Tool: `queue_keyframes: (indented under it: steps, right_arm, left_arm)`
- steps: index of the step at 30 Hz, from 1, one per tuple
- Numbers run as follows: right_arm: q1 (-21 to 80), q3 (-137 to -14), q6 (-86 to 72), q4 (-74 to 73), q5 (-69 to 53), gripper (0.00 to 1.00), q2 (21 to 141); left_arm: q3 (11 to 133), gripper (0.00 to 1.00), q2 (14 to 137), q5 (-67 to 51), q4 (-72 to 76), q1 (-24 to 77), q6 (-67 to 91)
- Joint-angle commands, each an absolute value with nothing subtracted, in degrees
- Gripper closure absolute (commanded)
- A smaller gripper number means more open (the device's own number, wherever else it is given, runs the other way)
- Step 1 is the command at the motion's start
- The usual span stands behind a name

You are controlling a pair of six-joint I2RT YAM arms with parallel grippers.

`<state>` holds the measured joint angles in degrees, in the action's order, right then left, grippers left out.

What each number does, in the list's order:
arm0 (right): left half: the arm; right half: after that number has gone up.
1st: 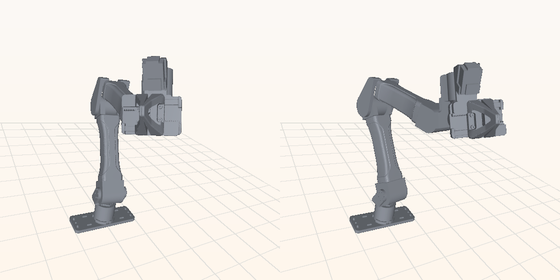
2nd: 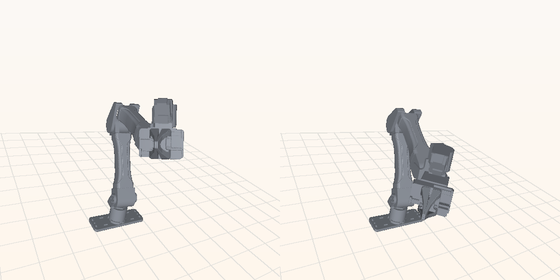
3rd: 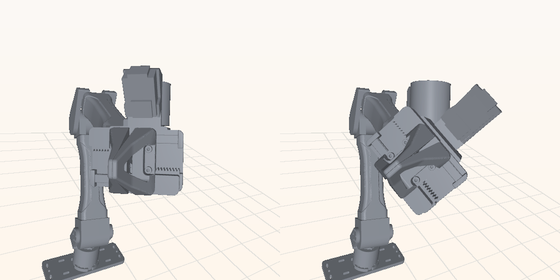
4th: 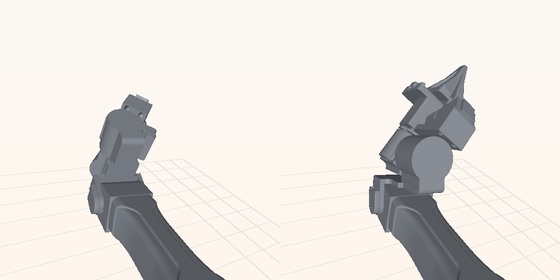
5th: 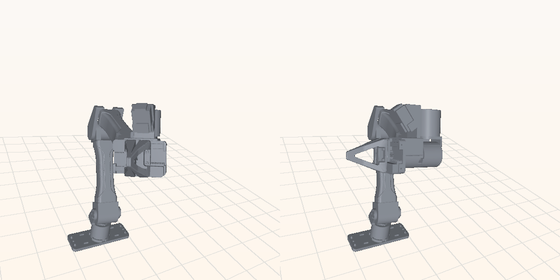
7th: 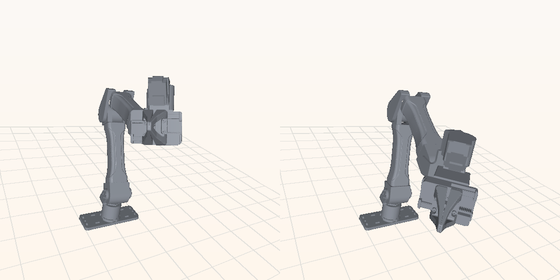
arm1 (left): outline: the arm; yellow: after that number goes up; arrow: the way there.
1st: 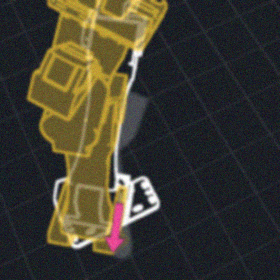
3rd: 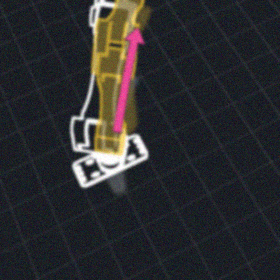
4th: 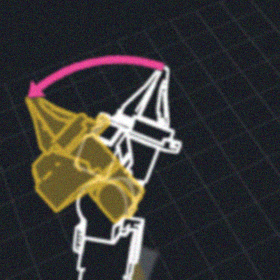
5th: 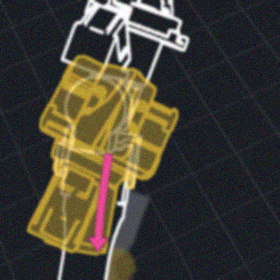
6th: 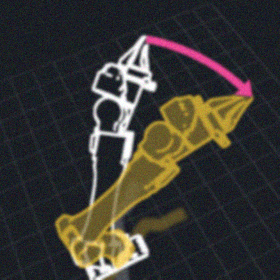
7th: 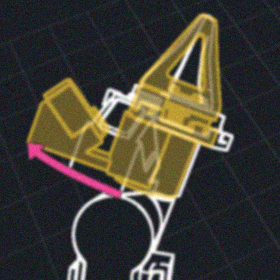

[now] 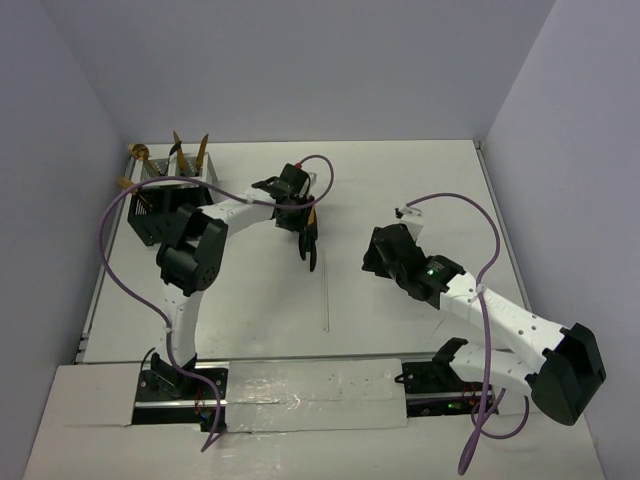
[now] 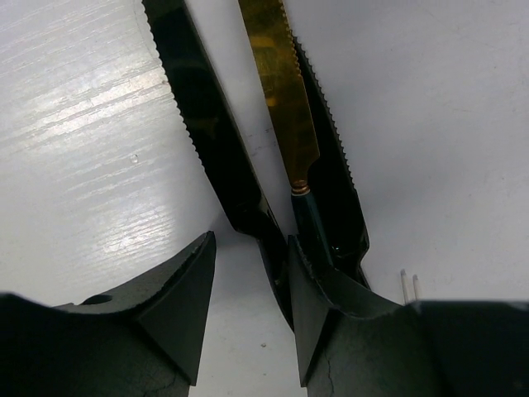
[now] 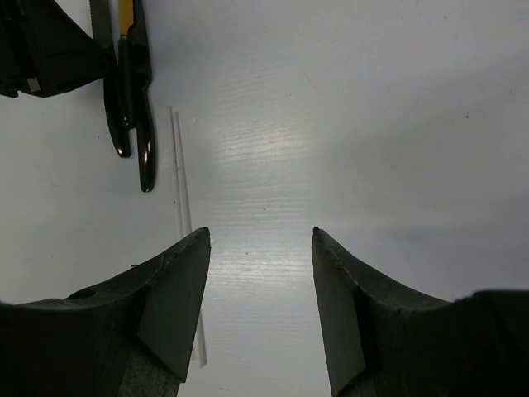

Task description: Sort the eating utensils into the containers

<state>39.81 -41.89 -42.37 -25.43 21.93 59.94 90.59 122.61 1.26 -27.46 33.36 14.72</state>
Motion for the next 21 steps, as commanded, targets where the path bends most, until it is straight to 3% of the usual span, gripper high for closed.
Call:
queue_keyframes:
  steps: [1, 11, 21]
  right_arm:
    - [39.55, -41.66, -42.80, -25.75, 24.52, 0.40, 58.54]
    - [39.55, -42.80, -41.40, -26.10, 25.31, 0.40, 58.97]
    - [39.55, -43.15, -40.43, -25.84, 25.75, 0.40, 59.68]
  left_arm:
    - [91.67, 0.52, 124.54, 3.25, -28.03, 34.01, 14.42]
    - [89.92, 0.60, 125.51, 6.68, -30.94, 34.37, 5.38]
    - [85.25, 0.68, 121.55, 1.41, -31.38, 28.21, 1.59]
